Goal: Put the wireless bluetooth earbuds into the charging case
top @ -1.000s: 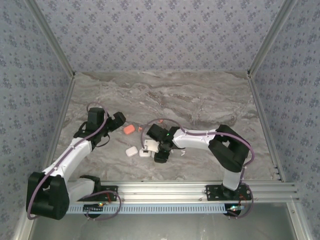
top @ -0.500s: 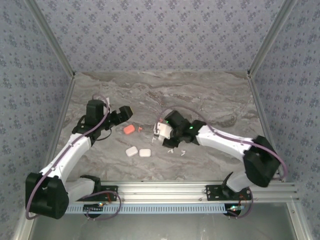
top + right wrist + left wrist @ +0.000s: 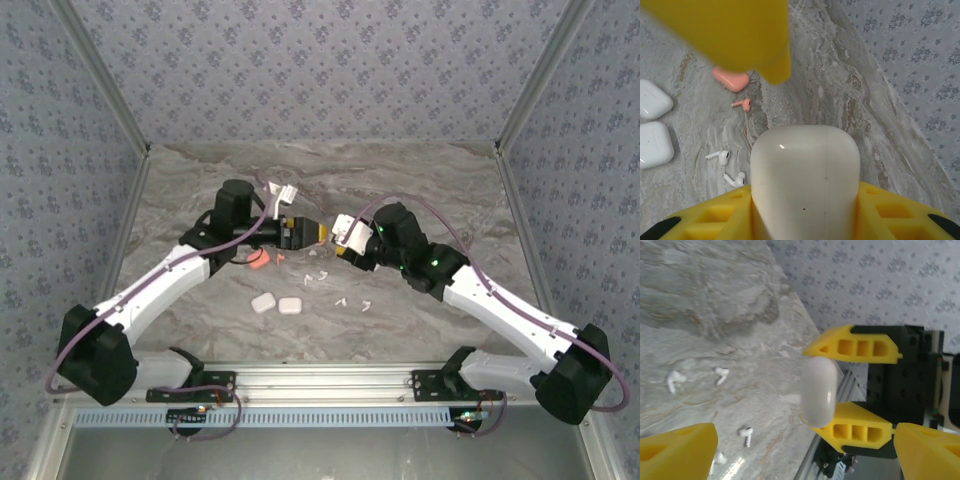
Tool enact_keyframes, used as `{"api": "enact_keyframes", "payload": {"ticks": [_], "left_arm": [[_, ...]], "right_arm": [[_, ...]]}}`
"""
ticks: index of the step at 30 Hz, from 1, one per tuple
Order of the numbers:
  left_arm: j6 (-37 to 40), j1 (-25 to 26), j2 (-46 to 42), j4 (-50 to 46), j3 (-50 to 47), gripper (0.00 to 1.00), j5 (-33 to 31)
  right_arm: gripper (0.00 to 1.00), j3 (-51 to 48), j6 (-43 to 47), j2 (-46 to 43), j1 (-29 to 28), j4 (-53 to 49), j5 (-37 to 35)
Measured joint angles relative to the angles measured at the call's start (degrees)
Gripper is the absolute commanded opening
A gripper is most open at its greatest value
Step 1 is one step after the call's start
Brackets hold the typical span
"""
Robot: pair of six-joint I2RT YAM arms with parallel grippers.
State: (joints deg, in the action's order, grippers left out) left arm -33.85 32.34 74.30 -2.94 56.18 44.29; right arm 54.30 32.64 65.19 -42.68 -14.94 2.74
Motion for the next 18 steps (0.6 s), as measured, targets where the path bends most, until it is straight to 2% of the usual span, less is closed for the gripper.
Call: {"api": "enact_keyframes", "payload": {"ticks": [5, 18], "left_arm": [[1.64, 2.86, 2.95, -0.02, 2.69, 0.79, 1.73], [2.91, 4.79, 7.78, 0.13, 5.62, 0.36, 4.31]], "right_arm": [[0.45, 0.00, 0.09, -0.33, 0.13, 0.00, 0.04], [0.45, 0.00, 0.17, -1.16, 0.17, -0.02, 1.33]]}}
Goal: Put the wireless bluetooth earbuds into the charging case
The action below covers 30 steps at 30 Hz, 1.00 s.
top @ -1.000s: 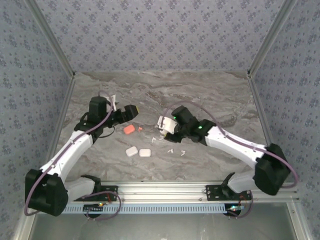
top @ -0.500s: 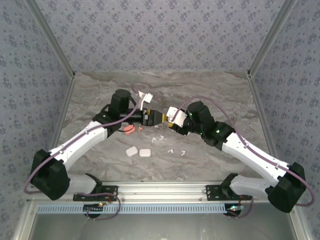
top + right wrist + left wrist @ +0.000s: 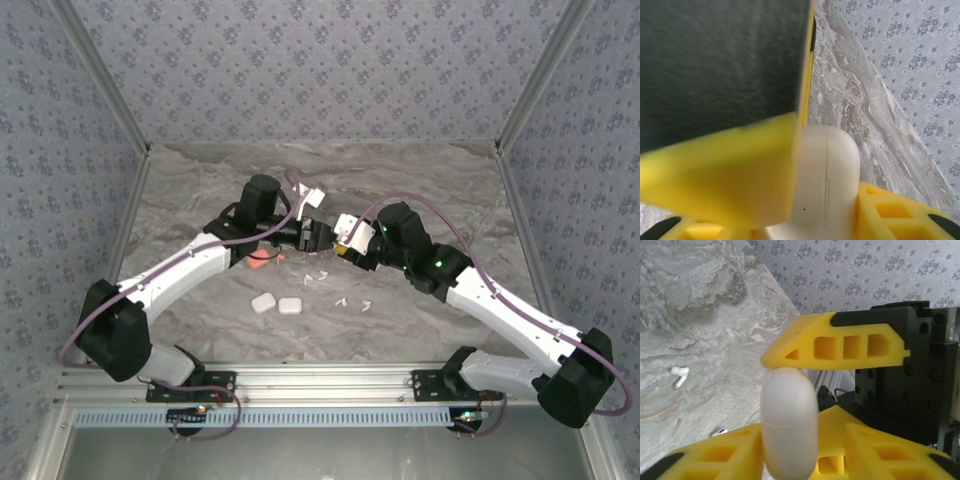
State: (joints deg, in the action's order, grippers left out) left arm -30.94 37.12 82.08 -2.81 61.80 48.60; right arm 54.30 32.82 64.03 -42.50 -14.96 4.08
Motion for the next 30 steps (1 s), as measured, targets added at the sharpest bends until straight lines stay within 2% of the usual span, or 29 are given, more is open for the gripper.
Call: {"api": "enact_keyframes", "payload": {"ticks": [5, 9, 11, 17, 19, 20, 25, 30], "left_arm": [[0.09, -0.04, 0.15, 0.00, 0.09, 0.26, -0.48], [0.02, -0.09, 0.15, 0.04, 0.09, 0.23, -0.61], [-0.07, -0.07, 0.15, 0.13, 0.09, 0.22, -0.59], [-0.13, 0.42, 0.04, 5.99, -0.66, 0.17, -0.87], [-0.02, 0.50, -0.50, 9.68, -2.45, 0.14, -1.97], [0.11, 0.50, -0.94, 11.39, -3.63, 0.14, -2.60], [2.95, 1.07, -2.21, 20.31, -9.18, 0.10, -6.69], [7.06, 2.29, -2.21, 28.22, -11.87, 0.02, -9.29]], "right_arm": [[0.46, 0.04, -0.17, -0.44, 0.00, -0.09, -0.02], [0.49, 0.17, -0.26, -0.46, 0.09, -0.37, -0.02], [0.57, 0.46, -0.42, -0.39, 0.24, -0.87, 0.17], [0.92, 1.27, -2.58, -0.42, 2.78, -3.82, 4.04], [0.99, 1.25, -4.55, -1.33, 5.35, -4.66, 7.43], [1.00, 1.18, -5.35, -1.95, 6.62, -4.74, 9.09], [1.00, -0.70, -12.98, -7.26, 15.56, -1.92, 22.23], [0.99, -3.17, -21.81, -7.80, 20.83, 4.37, 32.89]]}}
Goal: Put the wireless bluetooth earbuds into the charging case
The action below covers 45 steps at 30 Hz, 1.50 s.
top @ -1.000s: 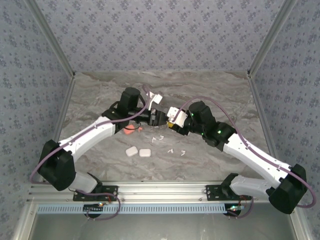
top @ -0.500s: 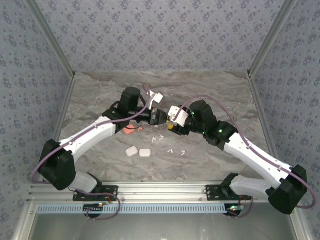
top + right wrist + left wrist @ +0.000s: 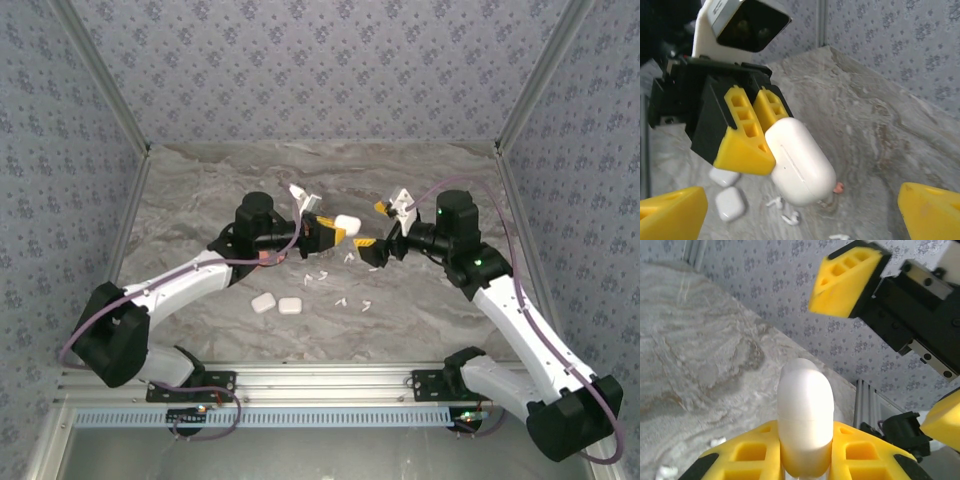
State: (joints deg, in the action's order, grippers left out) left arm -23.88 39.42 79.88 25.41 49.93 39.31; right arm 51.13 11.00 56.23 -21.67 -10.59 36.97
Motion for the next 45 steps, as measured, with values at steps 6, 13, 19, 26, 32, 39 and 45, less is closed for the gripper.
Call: {"api": "enact_keyframes", "payload": {"ticks": [6, 13, 19, 26, 32, 39, 45], "left_arm": [[4.17, 2.32, 0.04, 5.07, -0.35, 0.00, -0.87], [5.46, 2.64, 0.15, 7.02, -0.39, 0.00, -1.29], [5.77, 2.67, 0.17, 7.69, -0.39, 0.00, -1.25], [6.16, 2.60, 0.59, 7.74, -0.39, 0.00, -1.49], [6.78, 2.60, 0.90, 7.67, -0.39, 0.00, -2.58], [7.50, 2.84, 0.90, 7.65, -0.39, 0.00, -2.03], [8.24, 3.13, 0.90, 7.63, -0.39, 0.00, -1.68]], "right_arm": [[0.89, -0.55, -6.56, 1.86, 1.95, 4.02, 3.96], [0.79, -1.09, -9.79, 2.12, 3.61, 5.86, 4.39], [0.77, -1.11, -10.40, 2.89, 4.20, 6.08, 3.89], [0.77, -1.07, -10.82, 3.76, 4.63, 5.92, 3.78], [0.78, 0.22, -11.13, 5.14, 5.09, 5.31, 3.78], [0.78, 2.89, -11.32, 6.56, 5.86, 5.27, 3.30], [0.80, 3.17, -11.50, 6.38, 6.21, 4.81, 3.10]]}}
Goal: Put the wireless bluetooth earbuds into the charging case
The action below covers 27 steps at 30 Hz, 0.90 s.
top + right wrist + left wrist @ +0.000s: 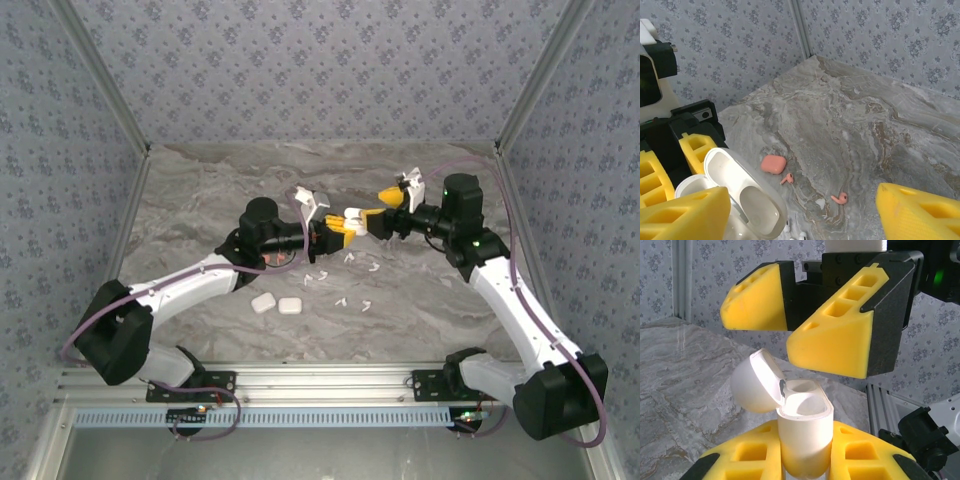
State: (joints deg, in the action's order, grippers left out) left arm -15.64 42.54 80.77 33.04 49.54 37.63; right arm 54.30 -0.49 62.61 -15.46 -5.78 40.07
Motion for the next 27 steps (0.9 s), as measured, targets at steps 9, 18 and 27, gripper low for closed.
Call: {"api": "enact_keyframes", "payload": {"ticks": [9, 18, 27], "left_arm": [[2.69, 0.00, -1.14, 0.24, -3.69, 0.00, -2.86], [8.70, 0.02, -6.71, 4.52, -12.83, 0.00, -6.16], [12.85, 0.98, -9.84, 7.50, -15.21, 0.00, -7.23]], "right_arm": [[0.79, -0.24, -3.28, -6.12, 5.07, -3.67, -0.87], [0.70, -4.46, -11.65, 3.98, 8.94, -11.76, -8.74], [0.57, -6.51, -17.49, 17.51, 0.09, -14.95, -19.67]]}}
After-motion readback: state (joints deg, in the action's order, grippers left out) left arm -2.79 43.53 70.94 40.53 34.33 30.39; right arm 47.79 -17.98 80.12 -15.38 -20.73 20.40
